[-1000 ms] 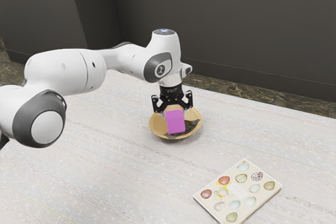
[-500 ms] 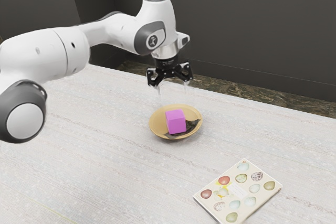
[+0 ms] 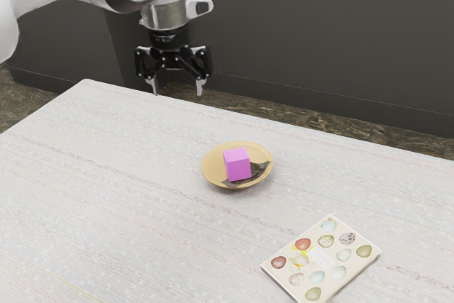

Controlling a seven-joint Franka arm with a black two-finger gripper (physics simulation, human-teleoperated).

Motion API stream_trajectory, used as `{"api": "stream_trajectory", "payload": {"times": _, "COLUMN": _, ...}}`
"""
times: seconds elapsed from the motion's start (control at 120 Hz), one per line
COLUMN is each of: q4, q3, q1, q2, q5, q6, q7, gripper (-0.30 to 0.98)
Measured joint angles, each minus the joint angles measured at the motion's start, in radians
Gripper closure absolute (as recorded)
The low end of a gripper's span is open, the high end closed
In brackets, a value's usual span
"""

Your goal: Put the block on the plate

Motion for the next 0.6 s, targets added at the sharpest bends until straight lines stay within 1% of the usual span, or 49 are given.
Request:
{"api": "stream_trajectory", "payload": {"times": 0.05, "q4": -0.032, "q3": 0.027, "q1": -0.002, "q2": -0.022, "q5": -0.010, "q6": -0.024, "q7": 0.033, "gripper": 0.00}}
{"api": "stream_trajectory", "payload": {"times": 0.142, "q4": -0.094, "q3": 0.119, "q1": -0.037, "q2": -0.067, "q5": -0.028, "q6": -0.052, "q7": 0.098, "gripper": 0.00}}
{"api": "stream_trajectory", "payload": {"times": 0.258, "q4": -0.140, "q3": 0.207, "q1": -0.056, "q2": -0.102, "q5": -0.038, "q6": -0.076, "q7": 0.179, "gripper": 0.00}}
{"api": "stream_trajectory", "payload": {"times": 0.333, "q4": -0.176, "q3": 0.206, "q1": -0.014, "q2": -0.124, "q5": -0.041, "q6": -0.079, "q7": 0.225, "gripper": 0.00}}
{"api": "stream_trajectory", "payload": {"times": 0.467, "q4": -0.188, "q3": 0.185, "q1": 0.062, "q2": -0.129, "q5": -0.043, "q6": -0.066, "q7": 0.294, "gripper": 0.00}}
{"api": "stream_trajectory", "payload": {"times": 0.6, "q4": -0.189, "q3": 0.179, "q1": 0.071, "q2": -0.131, "q5": -0.043, "q6": -0.066, "q7": 0.349, "gripper": 0.00}}
